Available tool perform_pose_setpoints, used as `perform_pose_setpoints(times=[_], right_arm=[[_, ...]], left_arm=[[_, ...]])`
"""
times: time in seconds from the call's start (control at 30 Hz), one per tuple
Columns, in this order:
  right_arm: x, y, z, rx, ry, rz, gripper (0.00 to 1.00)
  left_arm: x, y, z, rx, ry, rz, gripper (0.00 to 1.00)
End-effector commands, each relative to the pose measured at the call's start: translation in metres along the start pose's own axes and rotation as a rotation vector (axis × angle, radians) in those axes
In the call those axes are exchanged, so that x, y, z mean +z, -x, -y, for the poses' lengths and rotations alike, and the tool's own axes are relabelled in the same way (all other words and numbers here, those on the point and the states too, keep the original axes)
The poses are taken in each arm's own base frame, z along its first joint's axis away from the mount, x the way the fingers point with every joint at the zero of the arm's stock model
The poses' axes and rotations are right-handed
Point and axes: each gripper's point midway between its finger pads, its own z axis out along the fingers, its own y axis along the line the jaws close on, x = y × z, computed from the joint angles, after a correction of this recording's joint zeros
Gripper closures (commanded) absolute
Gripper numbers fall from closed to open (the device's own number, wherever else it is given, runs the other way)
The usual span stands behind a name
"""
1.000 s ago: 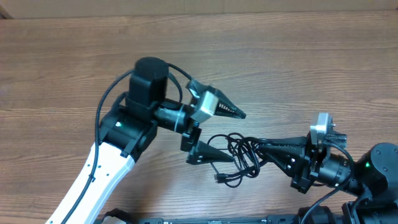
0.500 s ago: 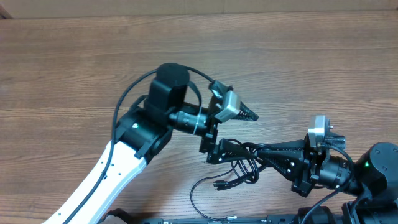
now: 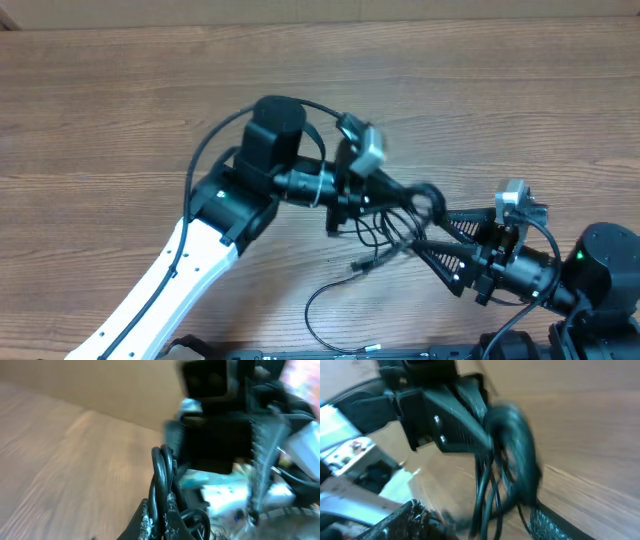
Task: Untangle cables
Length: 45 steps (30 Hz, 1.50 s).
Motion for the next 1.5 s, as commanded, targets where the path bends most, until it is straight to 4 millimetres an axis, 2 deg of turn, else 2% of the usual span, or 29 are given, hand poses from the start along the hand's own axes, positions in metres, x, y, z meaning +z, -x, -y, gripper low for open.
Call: perform_pose_setpoints(times=[0.0,0.1,0.17,0.27,0.43,0.47,0.5,0.53,0.7,0.8,0.87,1.0,1.2,1.37,1.4,1.47], right_arm=[[-0.002,0.002,0.013,0.0,-0.096,0.018,0.29],[-0.002,0.004,0.013,-0.008,-0.095,0.025,0.28],[-0.003,0.005,0.014,-0.01,-0.102,0.029,0.29],[-0.004,0.007,0.026,-0.005,-0.171,0.042,0.27],[-0.012,0.014,0.054,0.012,-0.341,0.088,0.26],[-0.017,0.017,0.066,0.052,-0.41,0.115,0.36],[-0.02,0.018,0.072,0.082,-0.447,0.133,0.44],[-0.022,0.02,0.076,0.107,-0.474,0.148,0.48],[-0.024,0.021,0.08,0.13,-0.498,0.163,0.47],[-0.022,0.021,0.075,0.125,-0.468,0.16,0.47],[-0.016,0.022,0.063,0.114,-0.39,0.148,0.48],[-0.008,0.009,0.042,0.139,-0.258,0.078,0.51],[-0.005,0.007,0.033,0.138,-0.206,0.061,0.51],[-0.005,0.005,0.033,0.14,-0.209,0.056,0.51],[-0.005,0.004,0.034,0.141,-0.21,0.05,0.47],[-0.005,0.002,0.034,0.119,-0.21,0.04,0.46]], left_arm=[[-0.026,0.009,-0.049,-0.162,0.219,0.056,0.96],[-0.03,0.01,-0.052,-0.199,0.225,0.068,0.96],[-0.023,0.01,-0.045,-0.201,0.204,0.06,0.96],[-0.011,0.012,-0.034,-0.172,0.167,0.056,0.96],[0.007,0.016,0.003,-0.045,0.001,0.039,0.96],[0.006,0.016,0.013,0.006,-0.051,0.034,0.96],[0.006,0.015,0.015,0.031,-0.059,0.033,0.96],[0.005,0.016,0.016,0.055,-0.065,0.034,0.96],[0.004,0.016,0.034,0.13,-0.162,0.034,0.96],[0.004,0.015,0.033,0.126,-0.158,0.033,0.96],[0.005,0.015,0.025,0.113,-0.108,0.033,0.96],[0.004,0.008,-0.022,0.084,0.159,0.012,0.96],[0.004,0.014,-0.019,0.107,0.142,0.031,0.96],[-0.002,0.016,-0.034,0.103,0.222,0.04,0.96],[-0.004,0.016,-0.036,0.101,0.23,0.042,0.96],[-0.004,0.016,-0.036,0.101,0.23,0.042,0.96]])
